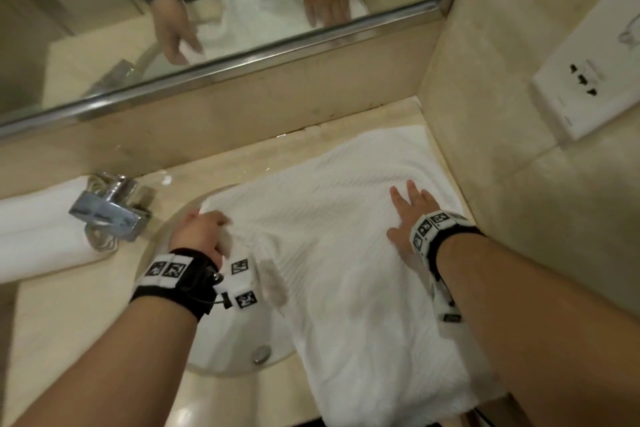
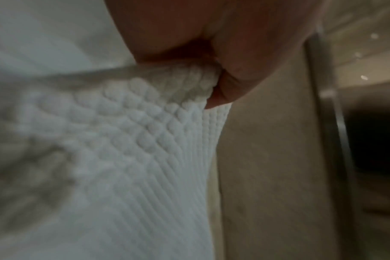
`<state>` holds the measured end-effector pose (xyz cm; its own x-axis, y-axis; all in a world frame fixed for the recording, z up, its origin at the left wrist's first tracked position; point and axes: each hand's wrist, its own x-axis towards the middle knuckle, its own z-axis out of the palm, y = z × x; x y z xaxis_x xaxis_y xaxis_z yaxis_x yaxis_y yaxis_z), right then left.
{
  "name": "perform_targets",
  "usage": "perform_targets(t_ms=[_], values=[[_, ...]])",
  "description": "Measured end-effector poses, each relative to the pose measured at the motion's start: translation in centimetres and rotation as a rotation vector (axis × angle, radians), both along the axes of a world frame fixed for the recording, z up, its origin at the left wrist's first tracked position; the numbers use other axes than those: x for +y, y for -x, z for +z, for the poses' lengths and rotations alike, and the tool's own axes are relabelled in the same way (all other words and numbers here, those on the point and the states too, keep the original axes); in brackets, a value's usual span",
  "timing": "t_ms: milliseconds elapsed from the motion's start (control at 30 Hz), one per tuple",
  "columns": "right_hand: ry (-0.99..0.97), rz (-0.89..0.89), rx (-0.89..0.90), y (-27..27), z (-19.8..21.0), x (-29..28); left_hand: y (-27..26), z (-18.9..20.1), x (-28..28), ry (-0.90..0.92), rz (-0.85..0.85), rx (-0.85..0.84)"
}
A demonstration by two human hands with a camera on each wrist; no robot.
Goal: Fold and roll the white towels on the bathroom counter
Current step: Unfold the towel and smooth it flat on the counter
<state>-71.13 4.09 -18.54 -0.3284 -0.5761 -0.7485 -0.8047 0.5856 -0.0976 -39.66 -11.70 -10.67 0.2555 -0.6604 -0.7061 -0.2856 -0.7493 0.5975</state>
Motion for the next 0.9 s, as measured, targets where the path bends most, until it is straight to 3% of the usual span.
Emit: perform_targets(t_ms=[67,167,233,300,367,467,567,667,767,900], values=[[-0.006,-0.029,-0.028,-0.1,0.5,-0.3,3.2,1.8,0.6,0.078,0.061,0.231],[0.093,-0.100,-0.066,-0.8,2.0,0.5,10.1,4.6,3.1,0.021,0.039,0.571],[0.208,-0.146,-0.033,-0.9,2.6,1.7,14.8,6.4,5.7,-0.010,-0.135,0.746],[0.252,-0.222,-0.011,-0.6,3.8,3.1,18.4,6.6,8.0,-0.099,-0.362,0.802],[0.159,-0.224,-0.015,0.0,4.8,4.8,20.0,5.3,9.2,-0.165,-0.517,0.678],[-0.018,-0.239,0.012,1.1,5.4,7.9,19.0,2.8,10.0,-0.142,-0.571,0.453],[-0.037,-0.329,-0.035,0.9,5.0,10.8,15.4,0.7,10.8,-0.143,-0.719,0.168],[-0.046,-0.429,-0.196,-1.3,4.9,12.2,10.8,-2.0,11.9,-0.179,-0.798,-0.056],[-0.030,-0.495,-0.303,-4.4,5.5,12.2,7.5,-3.7,13.3,-0.323,-0.933,-0.139],[-0.075,-0.522,-0.447,-8.9,5.2,11.7,4.5,-4.4,16.2,-0.517,-1.288,-0.125]])
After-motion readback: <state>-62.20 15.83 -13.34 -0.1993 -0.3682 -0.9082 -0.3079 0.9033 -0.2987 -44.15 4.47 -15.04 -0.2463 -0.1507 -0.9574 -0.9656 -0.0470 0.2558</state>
